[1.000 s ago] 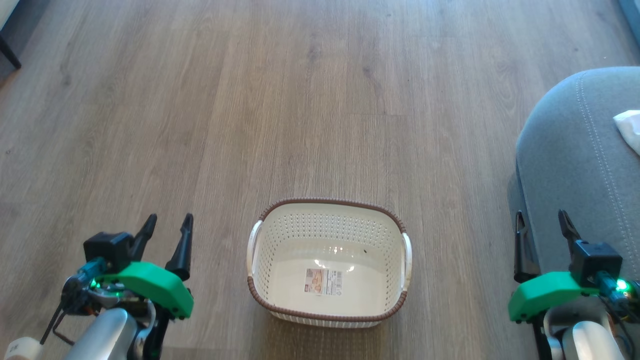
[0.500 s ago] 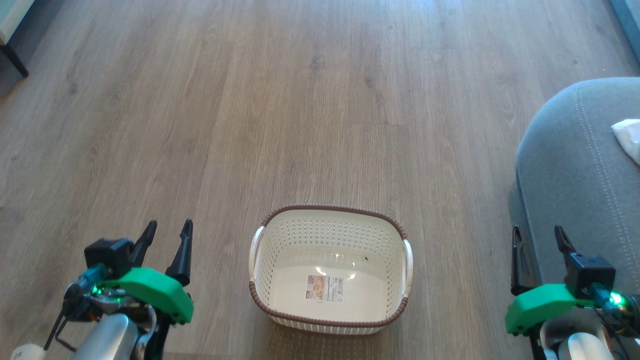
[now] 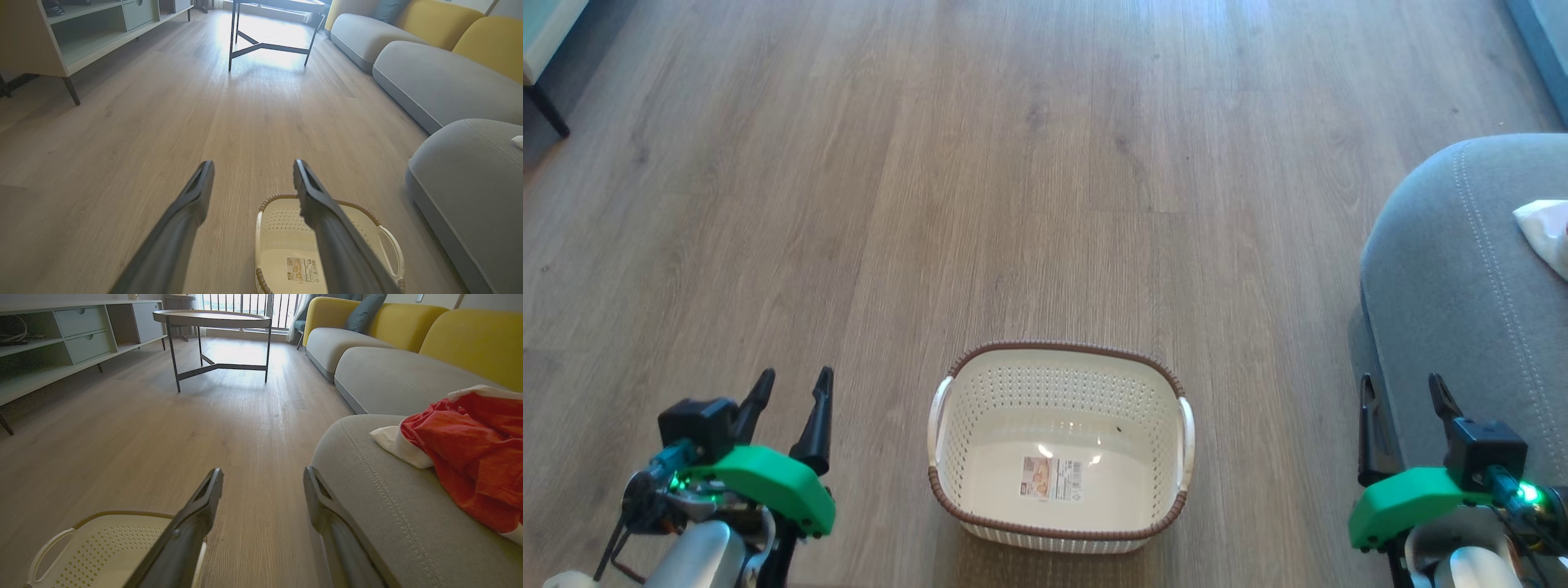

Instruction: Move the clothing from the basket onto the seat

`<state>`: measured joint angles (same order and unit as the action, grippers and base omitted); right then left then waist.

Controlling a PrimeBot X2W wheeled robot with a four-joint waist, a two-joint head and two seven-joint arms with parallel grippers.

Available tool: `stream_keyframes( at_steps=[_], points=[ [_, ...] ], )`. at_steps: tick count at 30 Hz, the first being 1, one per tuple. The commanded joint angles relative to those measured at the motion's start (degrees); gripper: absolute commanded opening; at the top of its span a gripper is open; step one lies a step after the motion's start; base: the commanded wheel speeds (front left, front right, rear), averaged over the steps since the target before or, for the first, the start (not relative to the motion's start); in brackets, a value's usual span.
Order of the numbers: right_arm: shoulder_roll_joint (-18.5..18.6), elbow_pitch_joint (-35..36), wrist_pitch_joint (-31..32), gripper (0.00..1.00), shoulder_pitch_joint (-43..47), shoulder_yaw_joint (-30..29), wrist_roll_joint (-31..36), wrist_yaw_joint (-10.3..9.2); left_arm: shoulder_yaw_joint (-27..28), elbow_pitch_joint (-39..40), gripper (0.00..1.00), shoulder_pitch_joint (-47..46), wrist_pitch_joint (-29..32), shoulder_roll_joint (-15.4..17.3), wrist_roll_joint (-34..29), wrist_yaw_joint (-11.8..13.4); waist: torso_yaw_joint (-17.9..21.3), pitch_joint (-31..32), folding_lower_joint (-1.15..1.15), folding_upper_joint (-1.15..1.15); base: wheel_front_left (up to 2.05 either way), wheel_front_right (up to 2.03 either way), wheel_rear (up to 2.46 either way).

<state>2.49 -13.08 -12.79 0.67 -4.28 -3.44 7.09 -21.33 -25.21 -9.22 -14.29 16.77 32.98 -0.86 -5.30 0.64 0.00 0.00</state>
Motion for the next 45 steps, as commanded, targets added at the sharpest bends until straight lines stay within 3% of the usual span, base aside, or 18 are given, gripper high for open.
stream_keyframes(
  at_steps=[1, 34, 35, 45],
  points=[
    [0.42, 1.48, -0.72, 1.0, -0.79, 0.97, 0.01, 0.4, 2.77, 1.22, 1.0, -2.04, -0.71, 0.69, -0.94, -0.15, 0.13, 0.05, 0.0, 0.0, 0.0, 0.0, 0.0],
    [0.39, 0.24, -1.53, 1.0, -1.52, 1.12, -0.71, 0.4, 3.5, 0.17, 1.0, -2.02, -0.71, 0.19, -1.9, -1.16, 2.24, 0.96, 0.0, 0.0, 0.0, 0.0, 0.0],
    [-0.02, -1.29, -0.91, 0.0, -0.03, -0.02, -0.66, 0.0, 1.18, -1.17, 0.0, 0.0, 0.0, -0.7, -1.39, -1.15, 2.25, 0.97, 0.0, 0.0, 0.0, 0.0, 0.0],
    [-0.24, -5.03, 0.39, 0.0, 0.21, -0.06, -4.73, 0.02, 1.77, -3.24, 0.0, 2.14, 1.14, -2.29, 1.32, -1.39, 2.44, 0.9, 0.0, 0.0, 0.0, 0.0, 0.0]
  ],
)
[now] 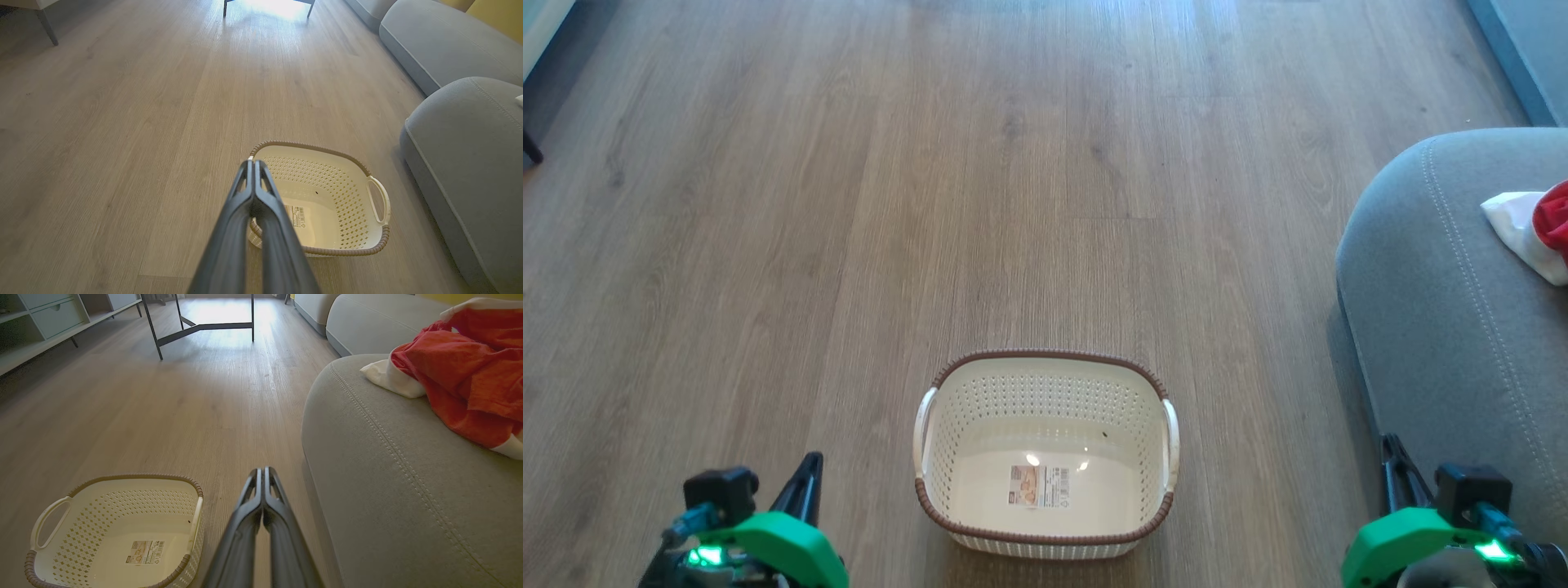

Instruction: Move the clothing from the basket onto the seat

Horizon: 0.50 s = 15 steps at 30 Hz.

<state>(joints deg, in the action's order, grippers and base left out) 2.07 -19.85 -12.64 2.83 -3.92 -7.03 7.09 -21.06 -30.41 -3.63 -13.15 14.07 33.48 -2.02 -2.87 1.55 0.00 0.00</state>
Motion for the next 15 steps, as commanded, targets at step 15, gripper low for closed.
stream_keyframes(
  at_steps=[15],
  points=[
    [0.25, 2.44, 2.26, 0.0, -2.57, -0.47, -11.06, 0.06, 4.54, 3.69, 0.0, -3.31, 2.29, -0.95, 7.61, -0.85, 0.34, -0.21, 0.0, 0.0, 0.0, 0.0, 0.0]
  ],
)
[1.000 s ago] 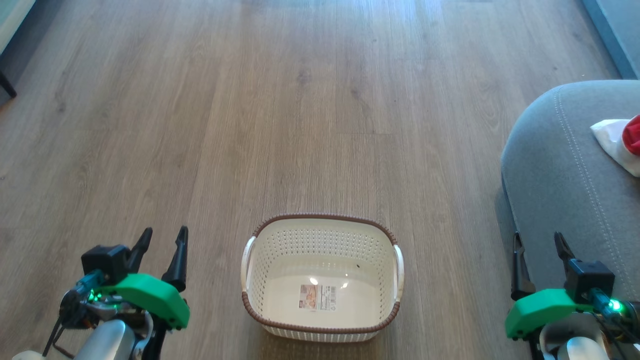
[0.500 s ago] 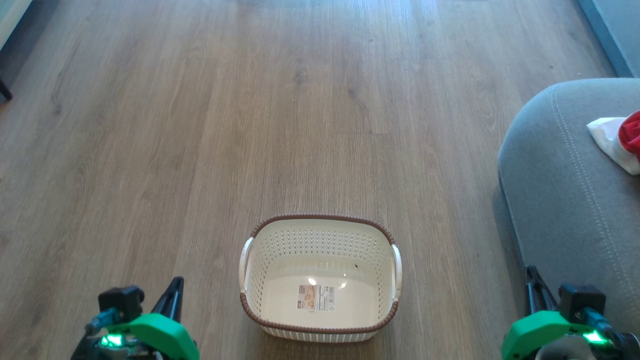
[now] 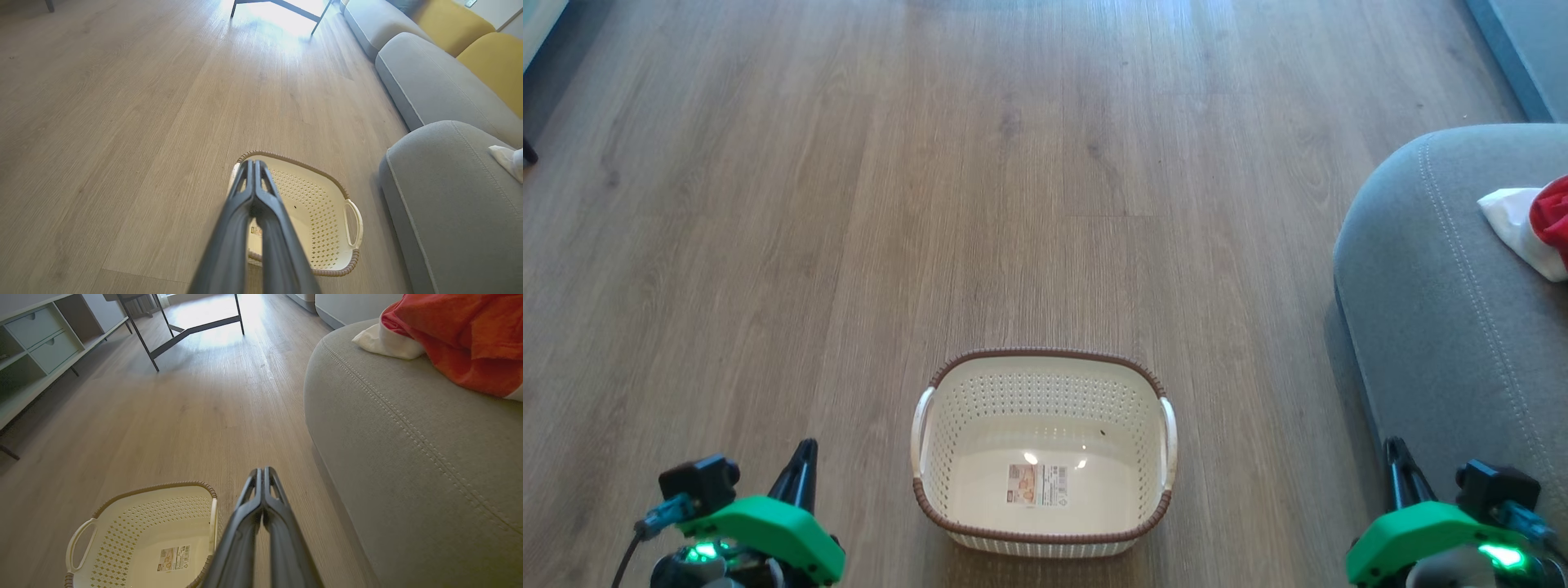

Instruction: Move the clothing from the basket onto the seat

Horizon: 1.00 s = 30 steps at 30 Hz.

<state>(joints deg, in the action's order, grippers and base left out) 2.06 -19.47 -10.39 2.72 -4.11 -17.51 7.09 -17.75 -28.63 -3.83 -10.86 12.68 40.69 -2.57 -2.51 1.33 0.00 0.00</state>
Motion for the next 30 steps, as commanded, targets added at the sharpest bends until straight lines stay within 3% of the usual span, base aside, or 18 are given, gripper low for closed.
stream_keyframes(
  at_steps=[1, 30],
  points=[
    [0.27, 2.15, 0.32, 0.0, -2.57, -0.31, -1.99, 0.07, 1.66, 2.15, 0.0, -3.09, 0.33, 0.24, 1.38, -0.39, 0.04, -0.02, 0.0, 0.0, 0.0, 0.0, 0.0],
    [0.42, 3.06, 4.81, 0.0, -4.28, -0.87, -21.74, 0.16, 7.81, 5.53, 0.0, -2.89, 4.95, -2.49, 14.99, -1.62, 0.71, -0.43, 0.0, 0.0, 0.0, 0.0, 0.0]
  ],
)
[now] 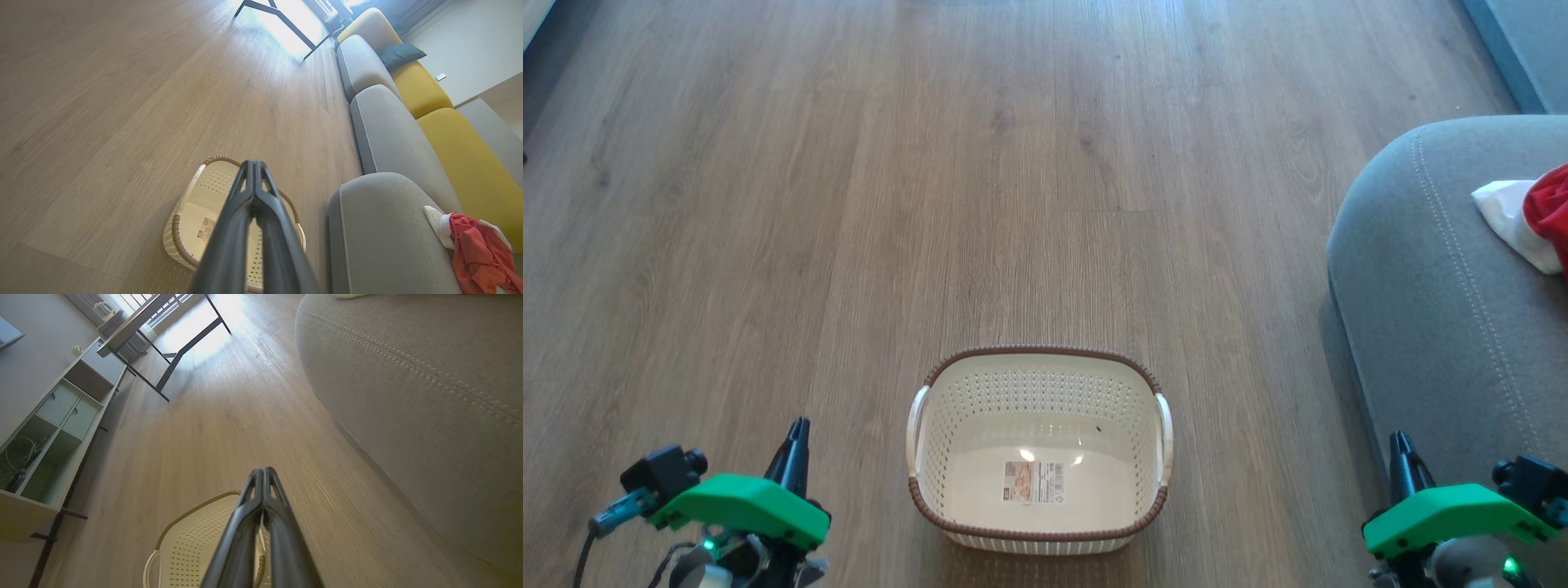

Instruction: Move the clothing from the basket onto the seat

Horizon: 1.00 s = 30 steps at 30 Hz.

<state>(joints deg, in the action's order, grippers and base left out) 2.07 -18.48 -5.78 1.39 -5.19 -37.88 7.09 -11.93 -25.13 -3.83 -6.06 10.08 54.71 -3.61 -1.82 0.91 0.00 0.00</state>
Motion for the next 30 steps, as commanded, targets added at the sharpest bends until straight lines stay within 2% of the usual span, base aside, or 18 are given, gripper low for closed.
stream_keyframes(
  at_steps=[1, 30],
  points=[
    [0.41, 2.1, 0.37, 0.0, -3.02, 0.19, -2.08, 0.16, 2.21, 2.15, 0.0, -2.88, 0.32, 0.02, 1.46, -0.62, 0.04, -0.02, 0.0, 0.0, 0.0, 0.0, 0.0],
    [0.57, 3.02, 5.03, 0.0, -4.8, -0.41, -22.49, 0.25, 8.58, 5.64, 0.0, -2.69, 5.12, -2.8, 15.51, -1.89, 0.73, -0.44, 0.0, 0.0, 0.0, 0.0, 0.0]
  ],
)
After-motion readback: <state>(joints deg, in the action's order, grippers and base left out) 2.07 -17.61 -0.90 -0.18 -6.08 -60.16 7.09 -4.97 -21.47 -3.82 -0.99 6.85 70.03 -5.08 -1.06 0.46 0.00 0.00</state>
